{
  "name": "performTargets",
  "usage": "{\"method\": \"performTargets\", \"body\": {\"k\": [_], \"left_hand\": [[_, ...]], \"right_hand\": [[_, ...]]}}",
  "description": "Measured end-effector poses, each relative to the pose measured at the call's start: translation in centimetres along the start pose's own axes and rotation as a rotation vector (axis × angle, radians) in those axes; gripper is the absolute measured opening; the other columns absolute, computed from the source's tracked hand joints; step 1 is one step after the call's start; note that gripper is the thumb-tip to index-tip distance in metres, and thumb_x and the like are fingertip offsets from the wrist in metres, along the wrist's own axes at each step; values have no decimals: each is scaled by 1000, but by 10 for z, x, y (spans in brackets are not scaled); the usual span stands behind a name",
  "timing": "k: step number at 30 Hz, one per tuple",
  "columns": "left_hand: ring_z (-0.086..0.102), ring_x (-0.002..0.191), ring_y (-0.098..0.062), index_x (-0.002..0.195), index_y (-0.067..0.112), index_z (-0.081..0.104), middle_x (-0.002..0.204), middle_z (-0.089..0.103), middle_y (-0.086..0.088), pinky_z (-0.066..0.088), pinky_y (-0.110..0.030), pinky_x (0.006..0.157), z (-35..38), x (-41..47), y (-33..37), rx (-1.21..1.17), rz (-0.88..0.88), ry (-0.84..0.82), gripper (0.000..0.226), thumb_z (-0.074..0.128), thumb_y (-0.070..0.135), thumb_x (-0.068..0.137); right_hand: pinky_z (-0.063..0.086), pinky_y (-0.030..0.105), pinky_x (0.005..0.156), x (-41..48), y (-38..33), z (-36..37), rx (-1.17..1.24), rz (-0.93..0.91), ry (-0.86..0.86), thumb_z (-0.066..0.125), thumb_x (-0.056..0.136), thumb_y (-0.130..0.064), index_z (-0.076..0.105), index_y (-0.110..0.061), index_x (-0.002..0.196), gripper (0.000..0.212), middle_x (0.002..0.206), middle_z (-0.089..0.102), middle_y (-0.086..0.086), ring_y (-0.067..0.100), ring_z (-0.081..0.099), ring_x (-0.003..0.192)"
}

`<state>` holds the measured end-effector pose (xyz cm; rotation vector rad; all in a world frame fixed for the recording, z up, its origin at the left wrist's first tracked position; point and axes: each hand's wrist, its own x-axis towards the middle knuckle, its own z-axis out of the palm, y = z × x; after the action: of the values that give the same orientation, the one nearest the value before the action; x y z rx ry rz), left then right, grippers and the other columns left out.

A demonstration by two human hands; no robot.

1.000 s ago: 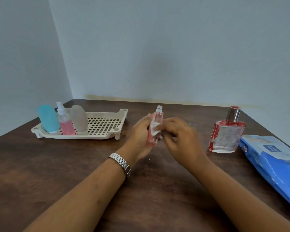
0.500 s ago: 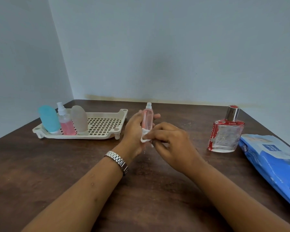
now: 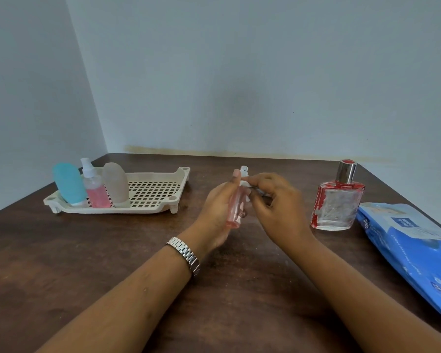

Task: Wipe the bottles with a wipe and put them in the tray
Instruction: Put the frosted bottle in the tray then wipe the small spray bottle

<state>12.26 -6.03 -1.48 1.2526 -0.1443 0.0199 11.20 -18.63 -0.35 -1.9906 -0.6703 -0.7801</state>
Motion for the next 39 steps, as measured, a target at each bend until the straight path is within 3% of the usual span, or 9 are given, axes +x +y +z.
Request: {"method": "performTargets", "body": {"k": [2,5,9,12,19,29,34,36,39], "left_hand": [[55,82,-24,107,5,64,92,61,-12,43,-33,71,-5,2,2,-36,-2,52,60,63,56,75],[59,75,-17,100,9,67,87,64,-5,47,-27,61,-13,6,10,-77,-10,154,53,64,52,70],[57,73,-17,102,9,68,80,60,-4,49,-31,64,-16,8,13,-86,7,253,56,69,49,63],[57,69,-17,116,3,63,82,60,-7,47,-28,57,-13,5,7,-40,2,196,73,72,53,63],[55,58,-8,100,11,68,73,65,1,43,-23,54,-1,-2,1,107,23,11,49,59,51,75],[57,63,-7,99,6,67,75,64,-1,44,-18,54,-9,-1,6,162,204,31,34,47,34,98],[61,69,-17,91,35,70,77,68,-3,47,-27,61,2,-7,0,448,407,-18,24,55,54,87],[57,64,-14,92,35,67,70,64,2,45,-27,57,0,-7,0,583,511,3,18,55,48,88],[54,70,-9,98,21,67,78,61,6,44,-26,60,-14,-1,2,859,688,35,31,57,48,86]], "right_hand": [[46,8,72,-4,-6,4,-16,-59,-68,62,87,-6,70,-14,104,21,97,61,-8,-2,56,82],[50,14,76,-9,-14,10,-32,-192,-180,64,83,-3,72,-13,100,21,94,64,-7,3,58,83],[47,9,77,-9,-13,11,-19,-225,-222,65,83,-3,72,-15,101,24,92,63,-10,-2,57,81],[45,7,71,-5,-6,9,-17,-159,-148,65,84,-5,71,-17,103,23,89,59,-13,-3,56,77],[43,3,75,3,9,-1,-7,-8,60,63,86,-4,70,-13,106,23,96,60,-14,-13,55,85],[41,2,81,-3,-2,8,-79,-139,7,60,88,-7,64,-14,116,29,105,62,-9,-6,52,91],[46,9,79,4,2,-7,17,-74,131,60,88,-8,68,-15,111,25,102,62,-11,-2,58,92],[48,16,82,6,4,-11,-42,-131,86,61,87,-5,69,-14,109,25,104,59,-10,3,57,97],[50,24,84,10,10,-12,-107,-176,-5,63,85,-3,70,-12,106,24,110,58,-3,9,56,99]]}}
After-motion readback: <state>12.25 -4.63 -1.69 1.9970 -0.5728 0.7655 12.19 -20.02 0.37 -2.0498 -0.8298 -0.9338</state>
